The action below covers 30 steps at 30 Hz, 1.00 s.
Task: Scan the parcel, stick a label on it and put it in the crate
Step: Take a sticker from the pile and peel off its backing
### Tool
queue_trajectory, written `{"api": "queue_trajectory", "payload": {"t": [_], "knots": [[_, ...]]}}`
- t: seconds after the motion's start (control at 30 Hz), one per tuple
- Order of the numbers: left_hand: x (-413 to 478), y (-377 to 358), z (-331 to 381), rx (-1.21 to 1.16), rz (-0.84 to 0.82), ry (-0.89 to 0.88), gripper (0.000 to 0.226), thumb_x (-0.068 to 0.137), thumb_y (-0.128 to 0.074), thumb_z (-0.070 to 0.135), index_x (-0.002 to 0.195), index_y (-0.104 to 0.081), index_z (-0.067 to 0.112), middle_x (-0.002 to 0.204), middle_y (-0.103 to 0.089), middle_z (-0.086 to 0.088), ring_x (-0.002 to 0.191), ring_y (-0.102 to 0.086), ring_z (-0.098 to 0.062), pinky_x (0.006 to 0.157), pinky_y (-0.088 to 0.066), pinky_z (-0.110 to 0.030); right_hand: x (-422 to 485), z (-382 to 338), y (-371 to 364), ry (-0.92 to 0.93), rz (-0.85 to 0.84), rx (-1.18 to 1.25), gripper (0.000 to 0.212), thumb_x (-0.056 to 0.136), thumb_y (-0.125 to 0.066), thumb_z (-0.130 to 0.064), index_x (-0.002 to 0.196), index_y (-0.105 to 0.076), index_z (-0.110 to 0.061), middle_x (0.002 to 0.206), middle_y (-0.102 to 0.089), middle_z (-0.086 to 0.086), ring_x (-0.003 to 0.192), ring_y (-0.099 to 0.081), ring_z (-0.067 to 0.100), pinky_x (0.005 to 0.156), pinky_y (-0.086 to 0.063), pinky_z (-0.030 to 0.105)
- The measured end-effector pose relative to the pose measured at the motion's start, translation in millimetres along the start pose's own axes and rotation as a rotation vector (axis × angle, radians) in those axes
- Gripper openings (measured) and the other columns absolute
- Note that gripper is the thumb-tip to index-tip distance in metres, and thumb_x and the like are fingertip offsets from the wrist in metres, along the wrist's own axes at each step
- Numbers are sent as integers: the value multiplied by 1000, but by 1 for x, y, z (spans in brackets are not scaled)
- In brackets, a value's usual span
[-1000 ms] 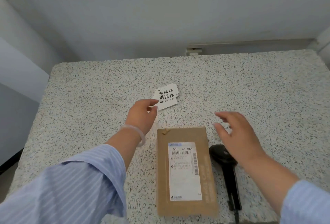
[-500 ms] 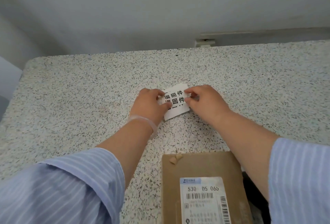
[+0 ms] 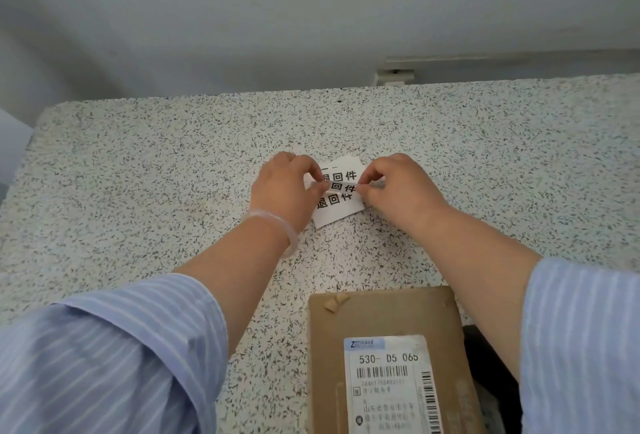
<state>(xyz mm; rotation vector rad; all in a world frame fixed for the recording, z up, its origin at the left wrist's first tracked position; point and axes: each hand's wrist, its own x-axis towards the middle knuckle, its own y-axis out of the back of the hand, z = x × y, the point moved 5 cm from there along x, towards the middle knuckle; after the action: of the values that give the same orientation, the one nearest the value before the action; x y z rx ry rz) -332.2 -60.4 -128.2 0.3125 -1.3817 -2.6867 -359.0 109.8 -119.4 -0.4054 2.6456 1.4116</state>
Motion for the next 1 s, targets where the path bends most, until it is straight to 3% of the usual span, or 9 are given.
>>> {"api": "queue_trajectory", "payload": {"t": [0.07,0.13,0.27,0.37,0.57,0.73,1.0], "knots": [[-3,5,8,-103,-67,0,8,88,-63,35,86,-57,30,92,-63,13,85,-61,-11,78,-57,-35,-5,0,7,-5,8,51,5,87,-65,-31,88,-64,-27,91,-57,-10,78,-55,11,67,-43,27],[-10,13,15,-199,-107,11,7,90,-61,31,87,-56,28,85,-66,8,75,-64,-15,66,-59,-35,-12,1,15,-24,4,118,5,88,-64,-30,90,-63,-26,82,-60,-12,72,-55,8,61,-42,26],[-30,38,30,-478,-98,86,7,89,-65,24,93,-60,28,82,-72,7,72,-66,-7,51,-49,-15,-36,-6,41,-66,21,337,2,89,-65,-25,91,-65,-24,85,-65,-7,65,-54,9,51,-39,19],[-56,57,45,-638,-104,141,17,89,-65,18,104,-63,24,84,-73,8,69,-68,3,55,-51,-10,-65,-14,67,-101,44,475,5,88,-65,-24,93,-67,-23,86,-67,-8,68,-56,7,49,-42,12],[-126,91,75,-688,-220,208,7,90,-63,18,94,-68,14,83,-75,0,75,-68,-10,74,-58,-28,-139,-26,111,-117,57,568,5,87,-66,-25,86,-68,-30,86,-70,-9,85,-63,9,77,-50,29],[-180,108,102,-707,-313,207,9,92,-61,18,92,-68,12,79,-75,1,75,-67,-13,78,-56,-33,-194,-33,138,-124,68,605,9,86,-67,-23,83,-69,-31,83,-71,-7,83,-65,13,78,-54,33],[-228,130,123,-621,-363,125,8,92,-61,18,90,-67,14,74,-75,3,71,-67,-8,72,-54,-26,-248,-42,159,-115,116,623,8,86,-65,-22,89,-71,-28,88,-71,-4,85,-65,15,80,-55,36]]}}
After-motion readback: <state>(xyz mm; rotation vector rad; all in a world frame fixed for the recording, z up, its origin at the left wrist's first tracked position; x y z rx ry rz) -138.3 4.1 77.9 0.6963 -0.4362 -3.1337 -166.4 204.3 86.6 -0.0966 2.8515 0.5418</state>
